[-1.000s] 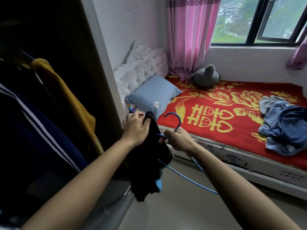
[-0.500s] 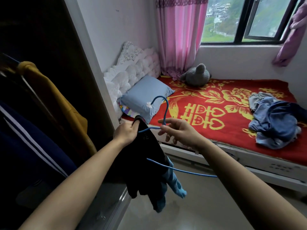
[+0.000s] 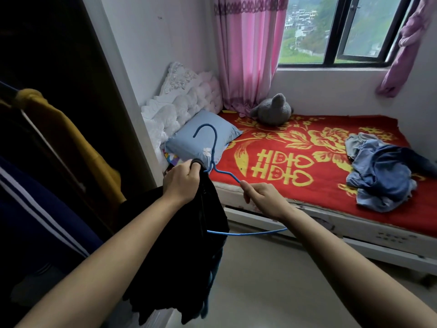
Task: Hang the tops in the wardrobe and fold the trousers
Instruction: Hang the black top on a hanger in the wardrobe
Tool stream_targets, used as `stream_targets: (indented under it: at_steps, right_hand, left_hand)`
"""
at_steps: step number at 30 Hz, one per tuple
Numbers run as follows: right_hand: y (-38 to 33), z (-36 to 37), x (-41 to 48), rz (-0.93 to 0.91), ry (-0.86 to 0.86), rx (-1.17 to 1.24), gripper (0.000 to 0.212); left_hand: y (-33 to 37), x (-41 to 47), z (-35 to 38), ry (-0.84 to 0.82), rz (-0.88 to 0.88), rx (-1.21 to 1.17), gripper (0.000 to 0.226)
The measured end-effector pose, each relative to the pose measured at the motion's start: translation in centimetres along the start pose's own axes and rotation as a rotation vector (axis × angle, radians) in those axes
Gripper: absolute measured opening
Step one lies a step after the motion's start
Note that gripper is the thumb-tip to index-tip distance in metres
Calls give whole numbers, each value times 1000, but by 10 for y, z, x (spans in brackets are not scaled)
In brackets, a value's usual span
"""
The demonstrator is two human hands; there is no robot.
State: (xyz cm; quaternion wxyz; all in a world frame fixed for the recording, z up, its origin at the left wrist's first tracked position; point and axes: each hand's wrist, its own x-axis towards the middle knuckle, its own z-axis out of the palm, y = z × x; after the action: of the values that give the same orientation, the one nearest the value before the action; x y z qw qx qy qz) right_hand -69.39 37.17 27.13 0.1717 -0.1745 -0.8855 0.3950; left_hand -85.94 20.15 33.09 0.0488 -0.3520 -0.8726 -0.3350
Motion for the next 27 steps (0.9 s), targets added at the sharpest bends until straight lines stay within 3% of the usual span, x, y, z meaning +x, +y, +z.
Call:
stream_targets:
  at_steps: [5,7,9,11,12,14,16,19,24,27]
  right_hand:
    - [-12,8,5,-81,89,60,57]
    - [-19,15,6,-151,226,-27,42]
    - [-20,25,5,-261,477,-235,30]
    - [-16,33,-2,-444,700,-431,29]
    - [-12,38,-5,-563,706,-459,23]
    - [-5,51,-12,-700,512,-431,18]
    - [3,67,-16,-619,270,-456,26]
    - [12,87,-10,-506,53,-555,47]
    - [23,86,-1,-276,-118,-417,45]
    - [31,70,0,-252,-182,-484,40]
  left_hand:
    - [11,0,-1,49,41,181,69]
    - [9,3,-3,132,-26,185,60]
    - [5,7,-8,183,-83,182,46]
    - [1,10,-13,227,-105,177,42]
    - [1,11,-15,247,-104,162,40]
    - [3,14,-21,273,-103,123,38]
    - [6,17,-27,289,-106,93,37]
    - [15,20,-28,296,-87,40,37]
    - [13,21,-31,283,-57,-2,37]
    - [-3,27,-40,308,-56,34,36]
